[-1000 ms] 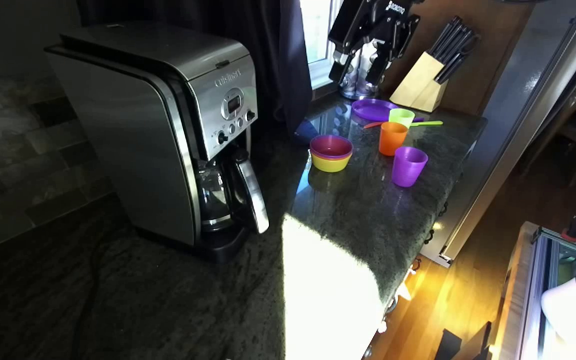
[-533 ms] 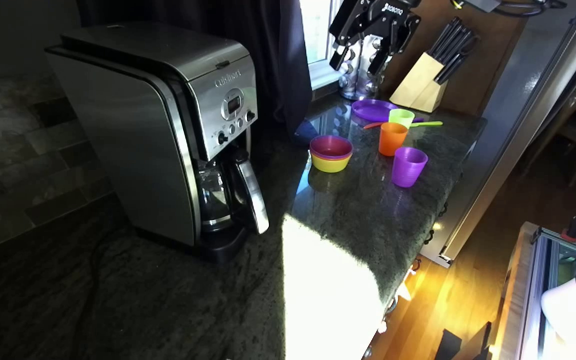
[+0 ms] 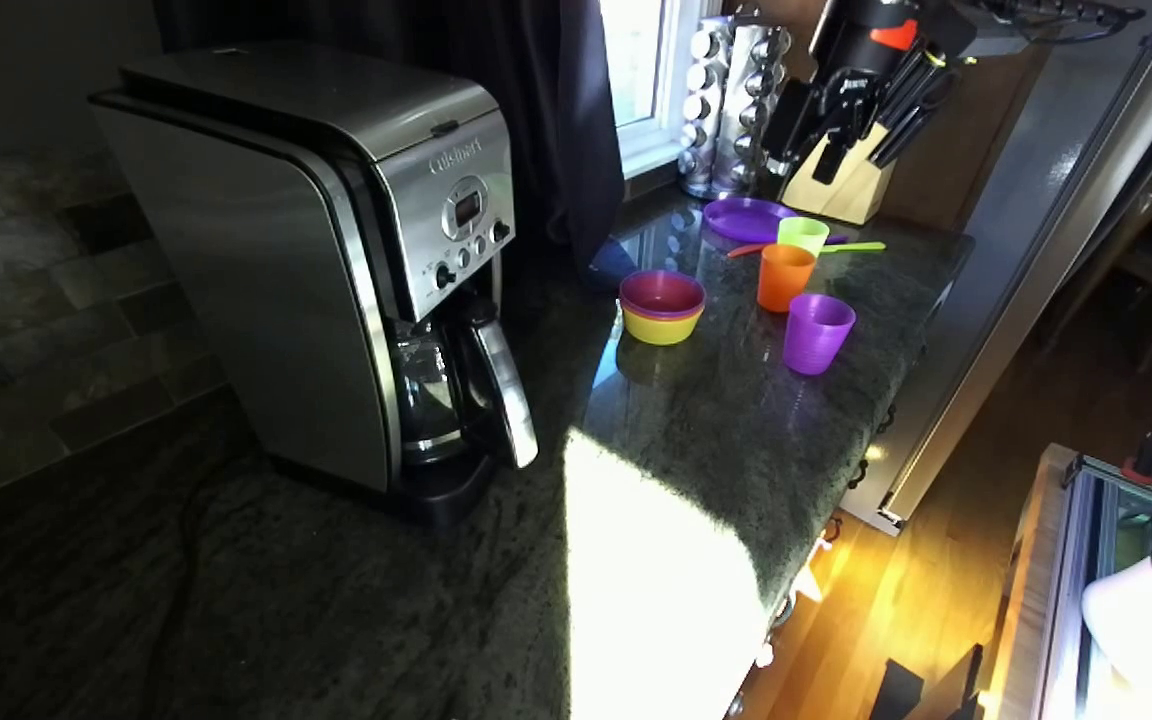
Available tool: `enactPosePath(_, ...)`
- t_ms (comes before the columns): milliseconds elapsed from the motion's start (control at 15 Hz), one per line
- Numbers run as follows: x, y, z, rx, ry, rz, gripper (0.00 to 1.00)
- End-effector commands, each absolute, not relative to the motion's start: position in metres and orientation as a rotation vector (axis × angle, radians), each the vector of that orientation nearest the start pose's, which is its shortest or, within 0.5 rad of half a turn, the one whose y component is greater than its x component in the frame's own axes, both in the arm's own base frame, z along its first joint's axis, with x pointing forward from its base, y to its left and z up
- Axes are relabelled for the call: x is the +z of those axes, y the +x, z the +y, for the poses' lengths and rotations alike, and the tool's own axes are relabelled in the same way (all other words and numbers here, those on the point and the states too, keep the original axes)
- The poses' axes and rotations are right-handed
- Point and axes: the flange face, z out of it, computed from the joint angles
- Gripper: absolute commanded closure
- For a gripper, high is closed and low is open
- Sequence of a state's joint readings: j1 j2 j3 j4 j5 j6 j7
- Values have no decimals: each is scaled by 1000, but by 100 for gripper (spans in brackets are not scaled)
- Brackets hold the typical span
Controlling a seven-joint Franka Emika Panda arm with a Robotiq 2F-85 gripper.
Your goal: Place the purple cup upside down.
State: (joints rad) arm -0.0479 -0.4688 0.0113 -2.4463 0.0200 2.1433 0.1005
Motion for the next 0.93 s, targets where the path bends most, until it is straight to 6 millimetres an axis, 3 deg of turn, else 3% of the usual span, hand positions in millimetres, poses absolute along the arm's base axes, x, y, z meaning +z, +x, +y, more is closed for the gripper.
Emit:
enactPosePath(0,459,401,-43,-70,-3159,-18,0)
enactPosePath(267,422,395,-62,95,-3230,-155,0)
enactPosePath(533,400,395,-82,122,-3114,155,0)
enactPosePath(867,385,399,-122,164,-2980,523,0)
